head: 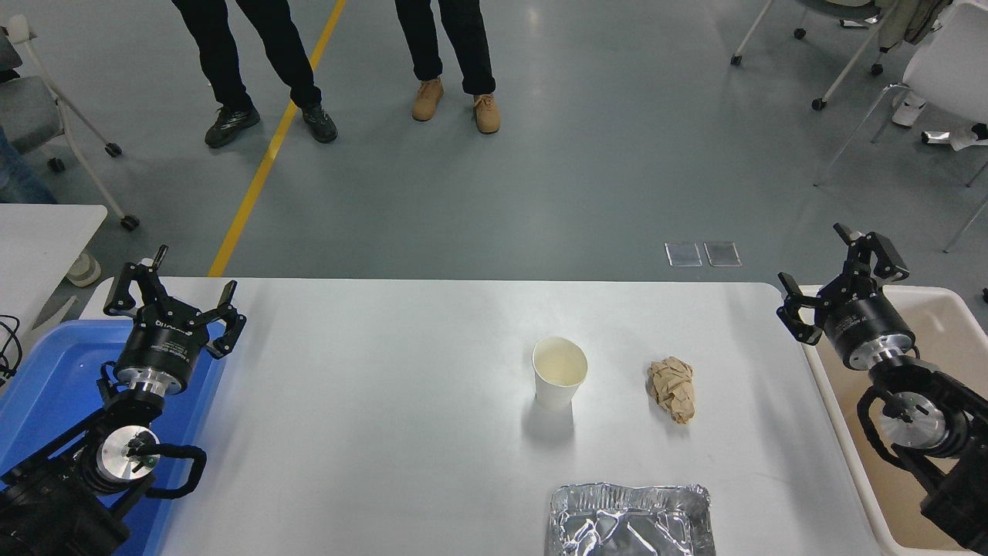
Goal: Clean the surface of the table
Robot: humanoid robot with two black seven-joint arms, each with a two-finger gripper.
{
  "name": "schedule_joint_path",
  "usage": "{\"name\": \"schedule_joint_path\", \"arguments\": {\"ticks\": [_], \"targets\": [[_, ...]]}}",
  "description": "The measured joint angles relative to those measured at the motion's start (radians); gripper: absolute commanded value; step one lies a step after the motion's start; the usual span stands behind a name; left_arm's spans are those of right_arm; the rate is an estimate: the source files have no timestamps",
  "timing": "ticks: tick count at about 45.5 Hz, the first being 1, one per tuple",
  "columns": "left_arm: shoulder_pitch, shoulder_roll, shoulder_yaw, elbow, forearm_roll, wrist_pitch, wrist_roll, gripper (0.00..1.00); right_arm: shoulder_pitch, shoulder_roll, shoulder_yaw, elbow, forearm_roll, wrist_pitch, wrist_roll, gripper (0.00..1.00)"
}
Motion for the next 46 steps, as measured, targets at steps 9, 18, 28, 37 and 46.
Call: {"name": "schedule_joint_path", "arguments": {"ticks": [9,18,28,37,46], "targets": [[0.000,0.000,0.000,0.000,0.000,0.000,0.000,0.99,0.003,-0.003,0.000,0.000,0.000,0.000,-0.001,1.00],[0.000,0.000,0.000,0.000,0.000,0.000,0.000,0.99,0.004,-0.005,0.000,-0.001,0.000,0.000,-0.001,0.99],[0.000,0.000,0.000,0.000,0.000,0.000,0.000,0.99,0.003,-0.011,0.000,-0.001,0.000,0.000,-0.002,1.00],[0.000,0.000,0.000,0.000,0.000,0.000,0.000,0.99,-0.001,-0.020,0.000,-0.001,0.000,0.000,-0.002,1.00],[0.000,0.000,0.000,0.000,0.000,0.000,0.000,0.99,-0.003,-0.028,-0.001,0.001,0.000,0.000,-0.002,0.99]]}}
